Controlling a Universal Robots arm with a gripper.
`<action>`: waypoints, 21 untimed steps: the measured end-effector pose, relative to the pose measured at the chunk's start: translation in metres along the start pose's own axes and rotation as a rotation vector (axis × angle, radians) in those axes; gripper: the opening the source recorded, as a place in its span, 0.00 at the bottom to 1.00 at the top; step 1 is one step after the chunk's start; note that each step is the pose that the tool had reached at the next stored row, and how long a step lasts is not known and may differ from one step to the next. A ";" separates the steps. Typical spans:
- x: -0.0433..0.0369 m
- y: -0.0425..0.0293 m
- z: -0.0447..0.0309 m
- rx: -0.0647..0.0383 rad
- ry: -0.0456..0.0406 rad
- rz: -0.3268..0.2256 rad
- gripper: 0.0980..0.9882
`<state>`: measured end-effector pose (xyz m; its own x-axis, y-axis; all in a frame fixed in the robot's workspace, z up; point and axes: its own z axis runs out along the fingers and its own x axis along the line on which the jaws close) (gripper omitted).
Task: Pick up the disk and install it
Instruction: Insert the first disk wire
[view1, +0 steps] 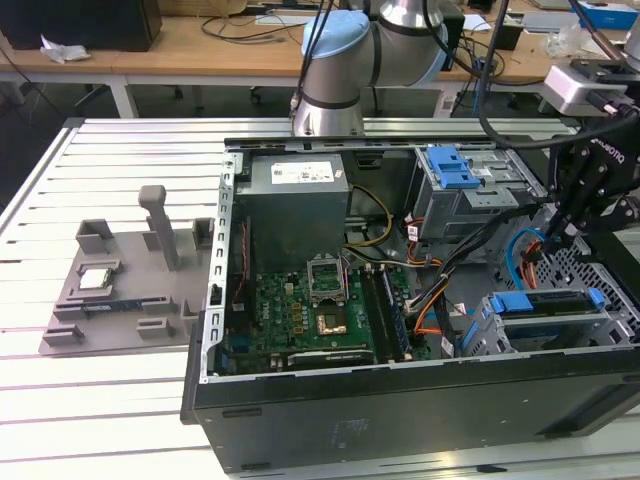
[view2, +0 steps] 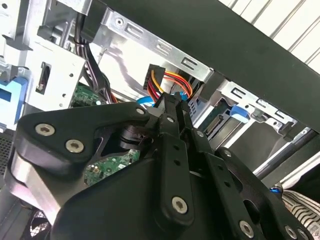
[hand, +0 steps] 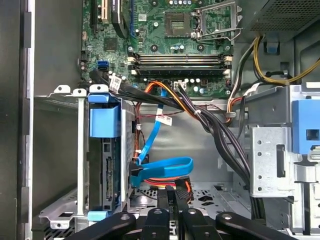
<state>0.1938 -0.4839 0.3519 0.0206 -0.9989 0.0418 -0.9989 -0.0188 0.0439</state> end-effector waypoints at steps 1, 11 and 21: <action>0.0015 0.0007 0.0002 0.000 0.0000 0.000 0.08; 0.0127 0.0029 0.0013 0.000 0.0000 0.000 0.08; 0.0225 0.0041 0.0022 0.000 0.0000 0.000 0.08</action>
<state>0.1901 -0.5065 0.3508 0.0206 -0.9989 0.0417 -0.9989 -0.0188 0.0439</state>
